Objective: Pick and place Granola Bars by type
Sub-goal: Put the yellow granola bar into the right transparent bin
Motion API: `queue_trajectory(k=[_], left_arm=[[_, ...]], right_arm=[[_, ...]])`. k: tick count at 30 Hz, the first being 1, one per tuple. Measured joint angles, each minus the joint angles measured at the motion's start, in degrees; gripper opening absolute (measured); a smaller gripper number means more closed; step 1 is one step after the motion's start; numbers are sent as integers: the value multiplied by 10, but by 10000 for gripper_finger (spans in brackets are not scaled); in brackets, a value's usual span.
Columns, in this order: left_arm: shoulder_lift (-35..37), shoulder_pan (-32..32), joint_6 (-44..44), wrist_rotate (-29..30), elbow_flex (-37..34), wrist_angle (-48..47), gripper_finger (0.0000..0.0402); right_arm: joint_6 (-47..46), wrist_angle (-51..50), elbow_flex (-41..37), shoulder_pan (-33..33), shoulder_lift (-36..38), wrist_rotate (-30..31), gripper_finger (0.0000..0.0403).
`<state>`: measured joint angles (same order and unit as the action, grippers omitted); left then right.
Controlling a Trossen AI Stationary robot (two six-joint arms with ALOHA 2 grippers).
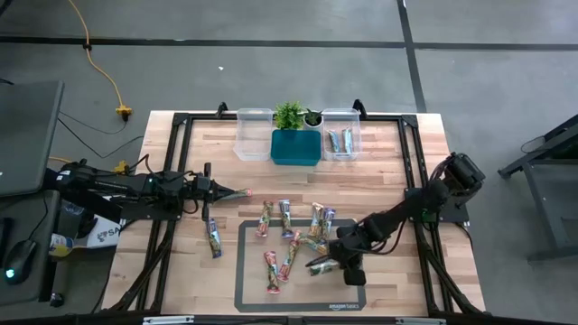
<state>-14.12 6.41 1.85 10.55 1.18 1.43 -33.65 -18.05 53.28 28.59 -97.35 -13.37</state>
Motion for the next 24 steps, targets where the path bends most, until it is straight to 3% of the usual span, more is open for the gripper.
queue_trajectory(k=[6, 11, 24], left_arm=[[0, 0, 0, 0, 0, 0, 1], [0, 0, 0, 0, 0, 0, 1], [0, 0, 0, 0, 0, 0, 1]], right_arm=[[-12, 90, 1, -31, 23, -5, 35], [-26, 230, 1, -61, 29, 2, 35], [2, 512, 2, -115, 30, 107, 35]])
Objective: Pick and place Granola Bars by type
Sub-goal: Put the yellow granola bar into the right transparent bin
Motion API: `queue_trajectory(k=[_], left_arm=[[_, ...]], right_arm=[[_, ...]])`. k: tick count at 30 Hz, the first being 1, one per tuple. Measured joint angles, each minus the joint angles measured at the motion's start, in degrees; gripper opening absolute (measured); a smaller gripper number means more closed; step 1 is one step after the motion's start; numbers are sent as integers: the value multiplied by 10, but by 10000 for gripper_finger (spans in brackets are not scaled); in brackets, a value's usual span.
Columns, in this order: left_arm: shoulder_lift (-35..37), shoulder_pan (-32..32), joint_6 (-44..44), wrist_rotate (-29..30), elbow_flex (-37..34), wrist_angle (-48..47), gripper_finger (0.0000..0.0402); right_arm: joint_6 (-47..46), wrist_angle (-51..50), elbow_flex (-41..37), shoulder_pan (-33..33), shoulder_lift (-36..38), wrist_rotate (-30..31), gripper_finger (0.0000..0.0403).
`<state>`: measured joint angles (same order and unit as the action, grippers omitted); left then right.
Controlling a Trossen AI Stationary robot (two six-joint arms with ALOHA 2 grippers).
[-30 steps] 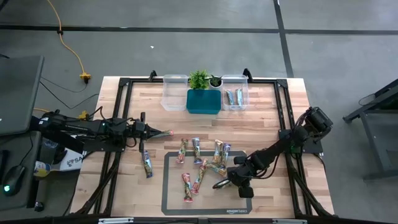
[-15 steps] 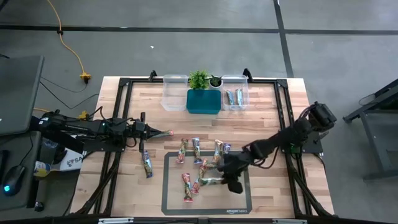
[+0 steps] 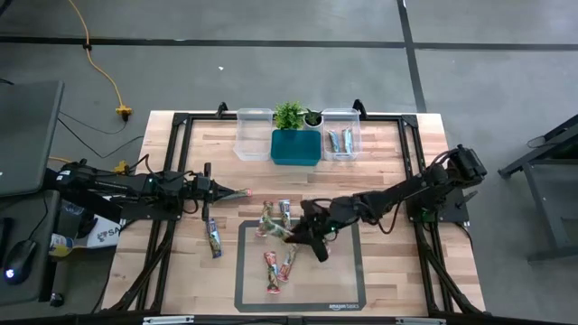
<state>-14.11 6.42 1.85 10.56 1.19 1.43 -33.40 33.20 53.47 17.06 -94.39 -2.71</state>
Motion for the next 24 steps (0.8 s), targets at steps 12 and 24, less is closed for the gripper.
queue_trajectory(k=[12, 24], left_arm=[[0, 0, 0, 0, 0, 0, 1], [0, 0, 0, 0, 0, 0, 1]], right_arm=[[65, 116, 1, -23, 9, 187, 34], [174, -28, 1, -29, 151, 491, 34]])
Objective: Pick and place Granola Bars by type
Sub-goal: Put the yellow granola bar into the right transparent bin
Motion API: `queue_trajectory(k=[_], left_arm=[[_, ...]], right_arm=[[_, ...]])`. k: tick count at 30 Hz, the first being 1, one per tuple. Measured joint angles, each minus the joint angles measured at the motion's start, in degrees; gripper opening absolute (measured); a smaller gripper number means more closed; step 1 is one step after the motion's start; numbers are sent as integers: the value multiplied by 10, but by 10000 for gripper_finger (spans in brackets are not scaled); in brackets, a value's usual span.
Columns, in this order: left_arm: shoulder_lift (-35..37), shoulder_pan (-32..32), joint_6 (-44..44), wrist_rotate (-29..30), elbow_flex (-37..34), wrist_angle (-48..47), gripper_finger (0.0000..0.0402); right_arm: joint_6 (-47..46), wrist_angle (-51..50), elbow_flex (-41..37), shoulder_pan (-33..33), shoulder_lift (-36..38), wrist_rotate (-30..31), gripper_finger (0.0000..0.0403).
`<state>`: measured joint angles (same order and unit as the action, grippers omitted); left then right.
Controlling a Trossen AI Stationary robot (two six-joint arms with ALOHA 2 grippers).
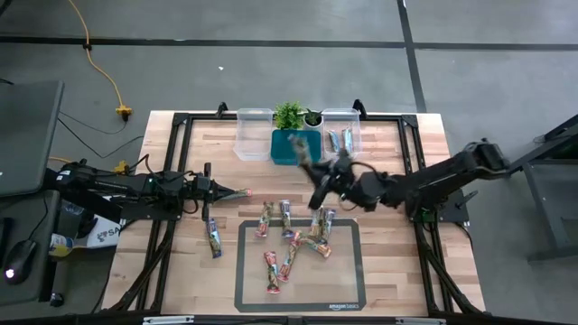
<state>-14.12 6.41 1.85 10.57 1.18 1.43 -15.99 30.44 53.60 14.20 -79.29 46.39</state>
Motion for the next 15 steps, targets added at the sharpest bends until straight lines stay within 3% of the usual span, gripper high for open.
queue_trajectory(k=[7, 11, 15], left_arm=[[0, 0, 0, 0, 0, 0, 1], [0, 0, 0, 0, 0, 0, 1], [0, 0, 0, 0, 0, 0, 1]], right_arm=[[-5, -130, 0, -7, 99, 198, 33], [-11, -192, 0, -39, 135, 232, 36], [-72, -279, 0, -103, 154, 196, 43]])
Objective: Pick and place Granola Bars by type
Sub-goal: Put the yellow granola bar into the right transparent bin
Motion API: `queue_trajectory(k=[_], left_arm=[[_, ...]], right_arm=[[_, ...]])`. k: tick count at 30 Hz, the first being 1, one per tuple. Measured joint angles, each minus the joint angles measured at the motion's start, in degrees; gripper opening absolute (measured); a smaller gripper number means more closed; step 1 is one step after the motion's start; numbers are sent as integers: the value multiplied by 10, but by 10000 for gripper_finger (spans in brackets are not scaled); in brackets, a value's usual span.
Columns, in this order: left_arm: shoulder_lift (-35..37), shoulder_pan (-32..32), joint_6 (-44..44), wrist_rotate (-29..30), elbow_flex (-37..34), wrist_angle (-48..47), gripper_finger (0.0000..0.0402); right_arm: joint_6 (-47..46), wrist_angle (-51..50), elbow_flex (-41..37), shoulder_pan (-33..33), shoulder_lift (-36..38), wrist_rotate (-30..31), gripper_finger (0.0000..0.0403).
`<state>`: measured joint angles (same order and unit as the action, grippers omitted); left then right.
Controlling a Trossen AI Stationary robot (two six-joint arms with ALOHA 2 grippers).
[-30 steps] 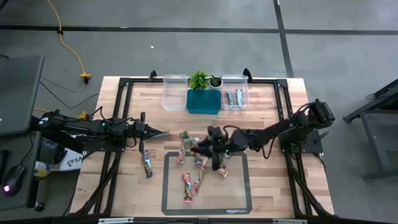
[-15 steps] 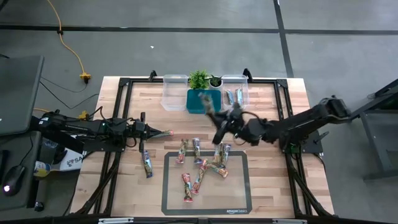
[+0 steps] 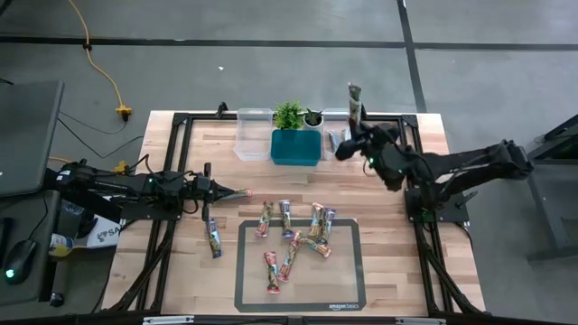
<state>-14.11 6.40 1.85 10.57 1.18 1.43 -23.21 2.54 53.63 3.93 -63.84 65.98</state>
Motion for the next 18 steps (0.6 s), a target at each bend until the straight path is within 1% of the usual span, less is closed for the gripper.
queue_trajectory(k=[2, 5, 8, 14, 18], left_arm=[[0, 0, 0, 0, 0, 0, 1], [0, 0, 0, 0, 0, 0, 1], [0, 0, 0, 0, 0, 0, 1], [0, 0, 0, 0, 0, 0, 1], [0, 0, 0, 0, 0, 0, 1]], right_arm=[[-63, -65, 0, -43, 4, -54, 45], [-158, -165, 0, -118, 4, -166, 45], [-202, -231, 0, -188, -4, -271, 44], [-206, -246, 0, -303, -30, -446, 33], [-233, -246, 0, -364, -63, -560, 34]])
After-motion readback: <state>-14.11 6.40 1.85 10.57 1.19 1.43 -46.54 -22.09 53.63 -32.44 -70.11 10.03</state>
